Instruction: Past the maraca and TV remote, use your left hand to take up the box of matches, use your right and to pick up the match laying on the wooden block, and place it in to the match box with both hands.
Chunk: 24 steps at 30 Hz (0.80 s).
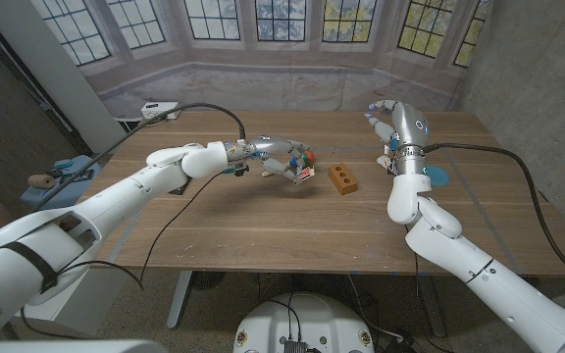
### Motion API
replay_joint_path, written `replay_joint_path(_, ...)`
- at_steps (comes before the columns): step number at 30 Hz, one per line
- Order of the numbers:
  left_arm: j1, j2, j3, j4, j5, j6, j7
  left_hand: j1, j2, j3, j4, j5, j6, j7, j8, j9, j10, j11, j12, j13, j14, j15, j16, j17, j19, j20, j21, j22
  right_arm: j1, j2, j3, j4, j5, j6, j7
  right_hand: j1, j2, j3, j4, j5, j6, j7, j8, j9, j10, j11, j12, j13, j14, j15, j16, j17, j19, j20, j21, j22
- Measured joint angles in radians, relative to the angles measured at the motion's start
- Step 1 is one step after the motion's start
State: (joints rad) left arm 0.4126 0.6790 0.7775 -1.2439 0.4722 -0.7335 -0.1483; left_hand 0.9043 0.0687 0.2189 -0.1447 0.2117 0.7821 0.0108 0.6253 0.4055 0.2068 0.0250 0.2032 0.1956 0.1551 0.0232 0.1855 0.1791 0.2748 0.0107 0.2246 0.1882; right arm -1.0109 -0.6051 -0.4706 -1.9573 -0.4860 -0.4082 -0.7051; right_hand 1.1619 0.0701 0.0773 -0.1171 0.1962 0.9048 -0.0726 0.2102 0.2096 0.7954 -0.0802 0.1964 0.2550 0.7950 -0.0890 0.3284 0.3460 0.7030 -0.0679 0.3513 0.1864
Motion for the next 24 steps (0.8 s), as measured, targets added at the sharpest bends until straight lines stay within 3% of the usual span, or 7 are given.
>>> replay_joint_path(24,0.024,0.040,-0.018,-0.044,-0.002,0.026,-0.049,0.000,0.000,0.000,0.000,0.000,-0.021,0.000,-0.006,0.000,-0.011,0.004,0.000,0.000,-0.016,0.005,0.000,0.000,0.000,0.000,0.000,0.000,-0.013,0.035,0.076,-0.014,0.256,0.070,0.069,-0.005,0.005,0.000,0.000,-0.004,-0.003,-0.004,0.000,0.000,-0.001,0.001,0.000,-0.004,-0.009,0.002,0.005,0.005,-0.006,0.002,0.000,0.000)
